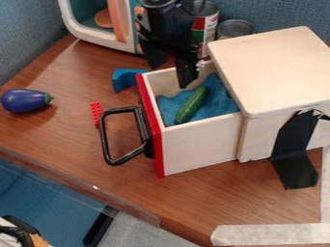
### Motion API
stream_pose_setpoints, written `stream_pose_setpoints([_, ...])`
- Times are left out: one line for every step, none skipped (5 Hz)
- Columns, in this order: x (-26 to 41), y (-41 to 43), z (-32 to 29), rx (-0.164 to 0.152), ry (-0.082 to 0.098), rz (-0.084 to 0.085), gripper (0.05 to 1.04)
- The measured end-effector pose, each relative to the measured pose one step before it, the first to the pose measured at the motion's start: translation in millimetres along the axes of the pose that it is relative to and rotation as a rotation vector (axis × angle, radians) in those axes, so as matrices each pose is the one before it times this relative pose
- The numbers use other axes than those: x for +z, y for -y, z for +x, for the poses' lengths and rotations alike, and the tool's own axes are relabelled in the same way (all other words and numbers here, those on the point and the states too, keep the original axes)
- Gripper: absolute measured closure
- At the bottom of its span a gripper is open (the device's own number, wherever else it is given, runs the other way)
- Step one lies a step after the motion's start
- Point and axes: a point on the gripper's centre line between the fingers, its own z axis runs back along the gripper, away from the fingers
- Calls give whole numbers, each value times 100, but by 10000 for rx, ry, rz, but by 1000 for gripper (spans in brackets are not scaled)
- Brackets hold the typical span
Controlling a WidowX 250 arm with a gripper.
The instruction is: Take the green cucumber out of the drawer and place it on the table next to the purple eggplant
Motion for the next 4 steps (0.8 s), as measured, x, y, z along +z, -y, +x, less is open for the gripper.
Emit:
stream_pose_setpoints([-185,87,20,-147,251,-276,83])
stream_pose_setpoints([-509,21,-572,34,73,-169,83])
stream_pose_setpoints([-322,288,-261,-100,-22,-58,83])
stream_pose_setpoints([-356,859,160,-107,37,-62,83])
